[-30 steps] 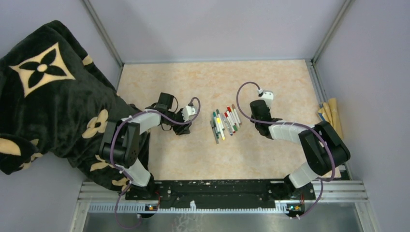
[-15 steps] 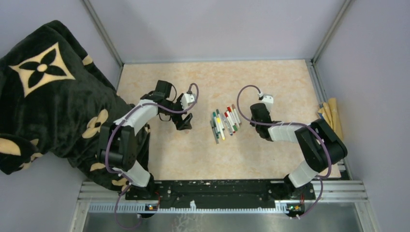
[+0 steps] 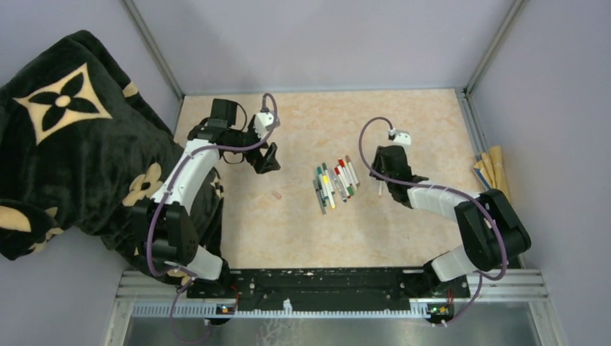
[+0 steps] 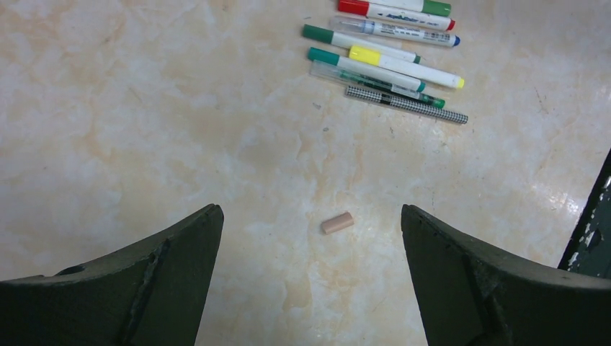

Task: Open the pen caps

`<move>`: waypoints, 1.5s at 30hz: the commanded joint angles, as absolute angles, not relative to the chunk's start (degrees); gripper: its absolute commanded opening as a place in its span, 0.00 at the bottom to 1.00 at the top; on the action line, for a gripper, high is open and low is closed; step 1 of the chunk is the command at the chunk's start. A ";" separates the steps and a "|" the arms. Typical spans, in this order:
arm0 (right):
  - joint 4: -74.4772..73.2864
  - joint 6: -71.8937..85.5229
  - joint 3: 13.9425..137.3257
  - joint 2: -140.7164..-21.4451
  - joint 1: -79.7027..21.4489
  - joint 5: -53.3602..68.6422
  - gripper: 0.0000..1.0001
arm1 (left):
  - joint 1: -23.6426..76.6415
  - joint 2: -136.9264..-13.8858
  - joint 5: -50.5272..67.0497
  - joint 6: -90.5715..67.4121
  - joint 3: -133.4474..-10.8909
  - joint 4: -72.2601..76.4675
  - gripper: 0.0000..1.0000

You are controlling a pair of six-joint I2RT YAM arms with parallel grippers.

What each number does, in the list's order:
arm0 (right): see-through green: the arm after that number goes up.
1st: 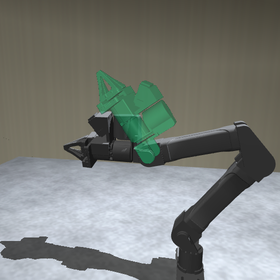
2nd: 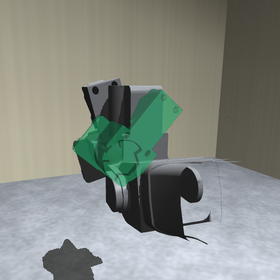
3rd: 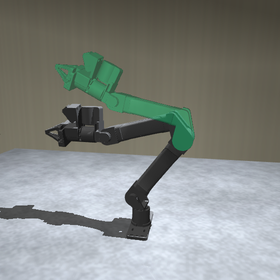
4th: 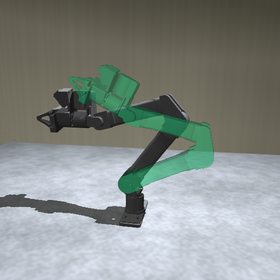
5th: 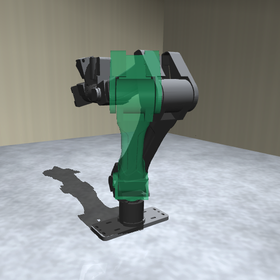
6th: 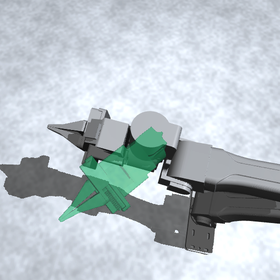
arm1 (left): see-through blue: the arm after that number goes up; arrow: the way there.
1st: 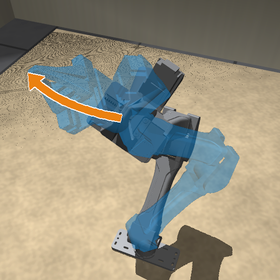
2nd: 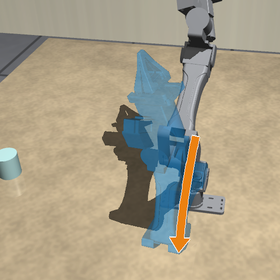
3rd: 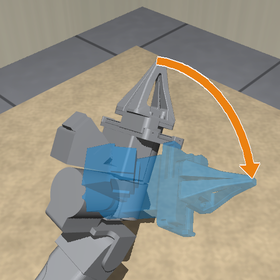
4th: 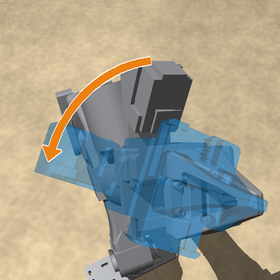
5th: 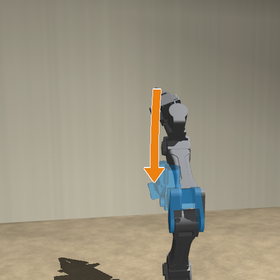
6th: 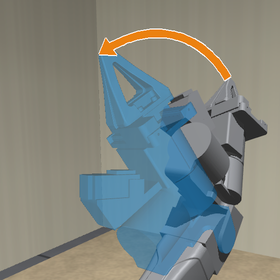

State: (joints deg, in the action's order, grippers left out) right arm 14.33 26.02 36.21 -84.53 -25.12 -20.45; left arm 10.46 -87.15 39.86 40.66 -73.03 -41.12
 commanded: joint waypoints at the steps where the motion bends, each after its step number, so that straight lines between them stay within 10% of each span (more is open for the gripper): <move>1: 13.82 22.41 42.83 -84.46 -26.07 -11.56 0.39 | 7.62 -85.71 41.51 34.83 -75.38 -40.87 0.99; 38: 7.88 19.57 48.96 -101.27 -32.22 -14.39 0.22 | 0.36 -84.93 54.69 34.03 -73.83 -42.91 0.99; 45: 6.80 18.16 50.25 -94.91 -31.74 -11.46 0.00 | 0.36 -85.42 55.48 36.81 -74.02 -44.41 0.99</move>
State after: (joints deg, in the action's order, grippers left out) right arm 8.49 19.05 50.17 -100.60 -31.77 -12.95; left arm 0.32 -84.97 52.21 33.52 -74.08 -42.11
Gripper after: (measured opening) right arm 0.047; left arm 0.987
